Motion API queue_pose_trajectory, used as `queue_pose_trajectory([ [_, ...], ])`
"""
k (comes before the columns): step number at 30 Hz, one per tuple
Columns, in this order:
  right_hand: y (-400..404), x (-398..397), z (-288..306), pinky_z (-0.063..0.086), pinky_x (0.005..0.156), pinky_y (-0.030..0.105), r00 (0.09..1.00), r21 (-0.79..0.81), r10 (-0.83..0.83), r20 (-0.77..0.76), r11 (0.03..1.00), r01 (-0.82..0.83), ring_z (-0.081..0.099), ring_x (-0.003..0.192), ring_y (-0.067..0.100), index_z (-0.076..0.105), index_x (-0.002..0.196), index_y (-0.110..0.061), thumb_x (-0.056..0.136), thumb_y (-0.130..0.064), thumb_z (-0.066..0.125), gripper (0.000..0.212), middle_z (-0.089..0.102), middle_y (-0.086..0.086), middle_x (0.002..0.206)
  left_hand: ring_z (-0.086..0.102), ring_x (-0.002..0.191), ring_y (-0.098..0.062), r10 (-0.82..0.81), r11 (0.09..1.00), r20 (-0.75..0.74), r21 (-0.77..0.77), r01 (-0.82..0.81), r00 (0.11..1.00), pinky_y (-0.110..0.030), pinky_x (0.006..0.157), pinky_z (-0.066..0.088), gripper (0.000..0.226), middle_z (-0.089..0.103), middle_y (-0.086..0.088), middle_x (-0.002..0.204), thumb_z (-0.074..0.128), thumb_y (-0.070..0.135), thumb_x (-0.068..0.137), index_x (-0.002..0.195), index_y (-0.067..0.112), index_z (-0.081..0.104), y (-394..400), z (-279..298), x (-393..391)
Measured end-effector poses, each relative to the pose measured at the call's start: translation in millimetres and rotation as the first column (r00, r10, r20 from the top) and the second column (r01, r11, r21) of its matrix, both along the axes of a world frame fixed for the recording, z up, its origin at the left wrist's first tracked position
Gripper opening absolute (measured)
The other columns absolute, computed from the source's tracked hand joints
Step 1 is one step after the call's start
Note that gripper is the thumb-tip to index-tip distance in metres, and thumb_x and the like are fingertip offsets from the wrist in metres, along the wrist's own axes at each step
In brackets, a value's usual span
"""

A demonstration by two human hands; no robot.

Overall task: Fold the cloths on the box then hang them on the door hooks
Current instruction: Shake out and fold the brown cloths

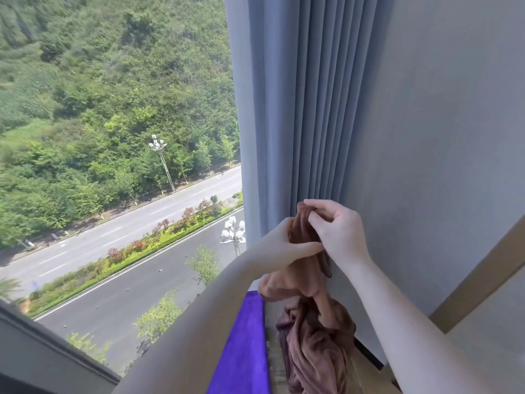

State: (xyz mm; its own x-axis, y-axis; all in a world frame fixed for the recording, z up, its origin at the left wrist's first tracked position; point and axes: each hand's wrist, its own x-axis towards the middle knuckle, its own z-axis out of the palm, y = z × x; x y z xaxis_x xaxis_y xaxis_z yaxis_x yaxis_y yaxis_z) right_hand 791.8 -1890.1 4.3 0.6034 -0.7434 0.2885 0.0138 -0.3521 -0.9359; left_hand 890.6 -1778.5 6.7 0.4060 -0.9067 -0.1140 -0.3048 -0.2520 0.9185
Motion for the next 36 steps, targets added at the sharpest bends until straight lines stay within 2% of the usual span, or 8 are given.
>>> queue_pose_trajectory([
  [5, -2, 0, 26, 0.053, 0.084, 0.013, 0.993, -0.100, -0.096, 0.066, 0.990, 0.102, 0.072, 0.089, -0.004, 0.078, 0.099, -0.030, 0.093, -0.011, 0.070, 0.021, 0.077, -0.018, 0.089, 0.062, 0.090, -0.011, 0.238, 0.970, 0.283, -0.015, -0.243, 0.929, -0.035, 0.079, 0.052, 0.025, 0.061, 0.010, 0.098, 0.058, 0.024, 0.087, 0.110, 0.028, 0.047, -13, -3, -9],
  [9, -5, -3, 45, 0.050, 0.079, 0.009, 0.979, -0.118, -0.139, 0.147, 0.981, 0.157, 0.070, 0.086, -0.005, 0.076, 0.100, -0.026, 0.094, -0.010, 0.068, 0.018, 0.074, -0.019, 0.088, 0.061, 0.086, -0.021, 0.227, 0.964, 0.299, 0.064, -0.257, 0.927, -0.036, 0.071, 0.048, 0.020, 0.061, 0.002, 0.093, 0.052, 0.016, 0.086, 0.104, 0.024, 0.050, -15, -9, -3],
  [16, -8, 0, 67, 0.056, 0.073, 0.028, 0.958, 0.091, -0.136, 0.251, 0.989, 0.116, 0.072, 0.075, 0.006, 0.066, 0.096, -0.024, 0.090, -0.021, 0.075, 0.011, 0.076, -0.009, 0.078, 0.066, 0.079, -0.016, 0.298, 0.954, 0.139, -0.086, -0.288, 0.945, -0.034, 0.075, 0.052, 0.009, 0.073, -0.008, 0.090, 0.060, 0.016, 0.091, 0.091, 0.014, 0.068, -11, -20, -3],
  [22, 3, 0, 57, 0.045, 0.052, 0.010, 0.993, 0.294, -0.010, 0.115, 0.956, -0.025, 0.060, 0.055, -0.006, 0.064, 0.100, -0.012, 0.094, -0.033, 0.071, 0.023, 0.067, -0.014, 0.065, 0.071, 0.088, -0.016, 0.377, 0.879, -0.073, -0.285, -0.382, 0.923, -0.026, 0.077, 0.054, 0.017, 0.076, 0.001, 0.088, 0.060, 0.010, 0.093, 0.087, 0.020, 0.073, -20, 19, -6],
  [25, 9, -4, 49, 0.050, 0.071, 0.018, 0.985, 0.282, 0.102, 0.137, 0.950, -0.137, 0.061, 0.070, -0.003, 0.066, 0.093, -0.016, 0.102, -0.041, 0.058, 0.028, 0.066, -0.010, 0.081, 0.066, 0.077, -0.015, 0.408, 0.836, -0.157, -0.331, -0.437, 0.899, -0.033, 0.073, 0.052, 0.012, 0.073, -0.007, 0.084, 0.062, 0.015, 0.093, 0.085, 0.016, 0.071, -22, 33, -4],
  [29, 19, -7, 40, 0.053, 0.102, 0.037, 0.933, 0.281, 0.298, 0.203, 0.895, -0.347, 0.069, 0.116, 0.015, 0.062, 0.133, -0.024, 0.091, -0.053, 0.067, 0.051, 0.072, -0.003, 0.124, 0.071, 0.082, -0.025, 0.415, 0.775, -0.238, -0.413, -0.478, 0.878, -0.038, 0.077, 0.058, 0.011, 0.074, -0.015, 0.091, 0.063, 0.016, 0.093, 0.092, 0.008, 0.071, -21, 52, -3],
  [33, 27, -7, 43, 0.054, 0.078, 0.017, 0.963, 0.244, 0.268, 0.040, 0.932, -0.270, 0.074, 0.095, 0.008, 0.066, 0.123, -0.020, 0.090, -0.037, 0.075, 0.038, 0.078, -0.002, 0.105, 0.063, 0.072, -0.017, 0.358, 0.831, -0.163, -0.394, -0.393, 0.919, -0.033, 0.069, 0.053, 0.015, 0.068, -0.010, 0.077, 0.062, 0.015, 0.094, 0.088, 0.006, 0.072, -18, 65, -3],
  [36, 19, -4, 44, 0.050, 0.076, 0.027, 0.995, 0.311, 0.101, -0.013, 0.946, -0.092, 0.067, 0.084, 0.013, 0.073, 0.103, -0.005, 0.100, -0.039, 0.064, 0.036, 0.077, 0.016, 0.103, 0.074, 0.097, -0.025, 0.193, 0.901, -0.295, -0.325, -0.288, 0.936, -0.035, 0.089, 0.058, 0.019, 0.077, -0.013, 0.102, 0.061, 0.018, 0.100, 0.106, 0.009, 0.077, -11, 66, 6],
])
